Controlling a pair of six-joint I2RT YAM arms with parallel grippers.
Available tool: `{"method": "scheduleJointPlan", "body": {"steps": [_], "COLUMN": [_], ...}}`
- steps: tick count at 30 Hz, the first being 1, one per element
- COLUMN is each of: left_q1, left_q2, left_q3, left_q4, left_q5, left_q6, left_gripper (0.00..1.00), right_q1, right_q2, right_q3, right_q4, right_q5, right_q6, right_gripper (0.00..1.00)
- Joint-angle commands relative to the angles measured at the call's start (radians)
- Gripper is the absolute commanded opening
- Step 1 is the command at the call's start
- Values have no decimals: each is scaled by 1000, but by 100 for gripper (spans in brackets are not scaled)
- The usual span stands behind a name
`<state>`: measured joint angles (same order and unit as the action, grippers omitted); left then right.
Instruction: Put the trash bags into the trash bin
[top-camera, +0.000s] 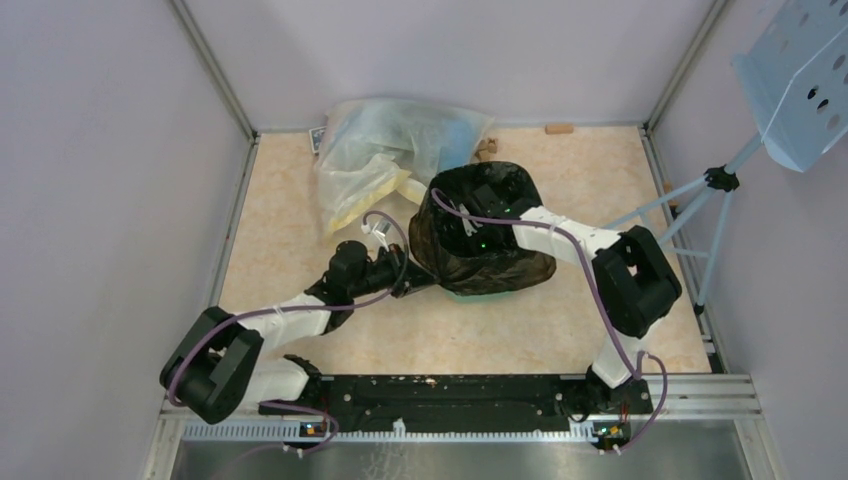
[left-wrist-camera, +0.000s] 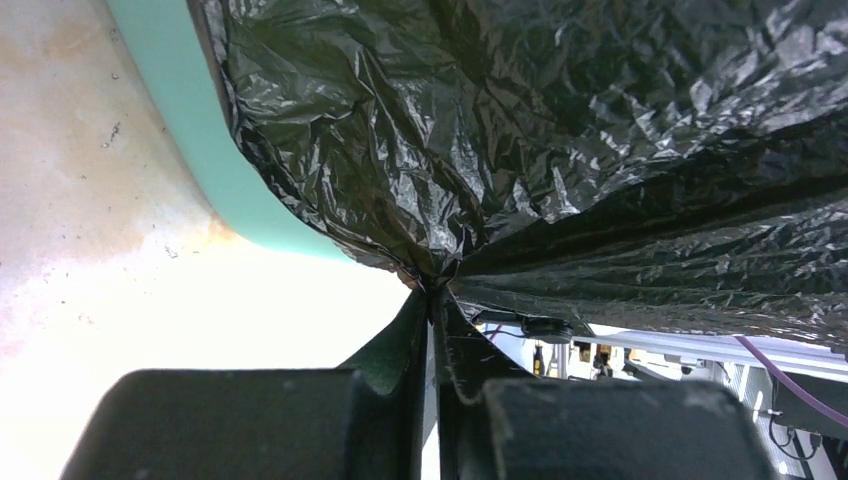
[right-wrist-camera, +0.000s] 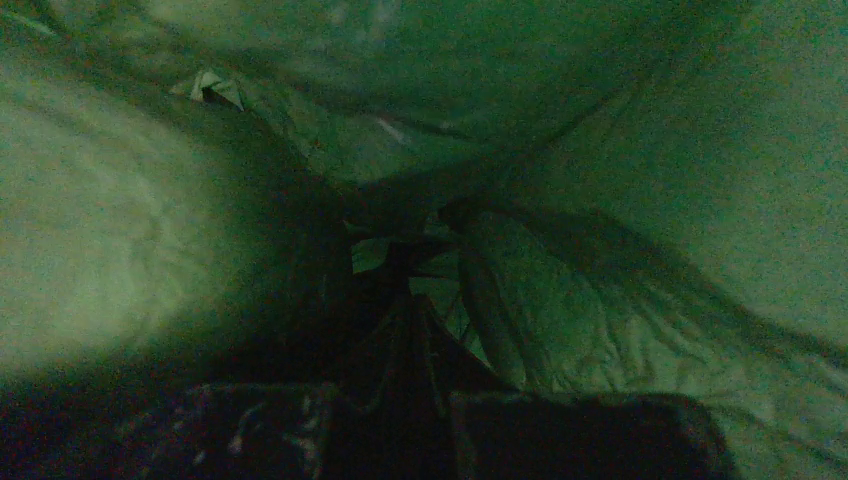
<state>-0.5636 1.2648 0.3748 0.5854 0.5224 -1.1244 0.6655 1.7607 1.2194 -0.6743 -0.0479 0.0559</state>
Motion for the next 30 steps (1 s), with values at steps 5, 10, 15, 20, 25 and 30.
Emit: {"method": "scheduleJointPlan", "body": {"steps": [5,10,15,20,25,30], "left_q1": [-1,-1,-1,-1,0,2], "left_q2": [-78,-99,-156,-200,-222,-253], "left_q3": [55,58,62,81,84,112], "left_q4": [-43,-62,-129,-213,-244,-322], "left_q5": [-6,8,-15,-44,-45,-55], "left_q6": [24,21,42,87,94,128], "left_gripper": [11,16,21,27,30,32], "right_q1": [-19,-23,-31,-32,-32,-32], "right_q2": [45,60,90,131,155,129], "right_q3": [43,25,4,6,12,25], "right_q4": [-23,-3,21,25,24,8], "right_q5": [-34,-32,-43,-46,-37,-7], "right_q6": [16,34,45,52,62,65], "right_gripper": [0,0,0,0,0,0]}}
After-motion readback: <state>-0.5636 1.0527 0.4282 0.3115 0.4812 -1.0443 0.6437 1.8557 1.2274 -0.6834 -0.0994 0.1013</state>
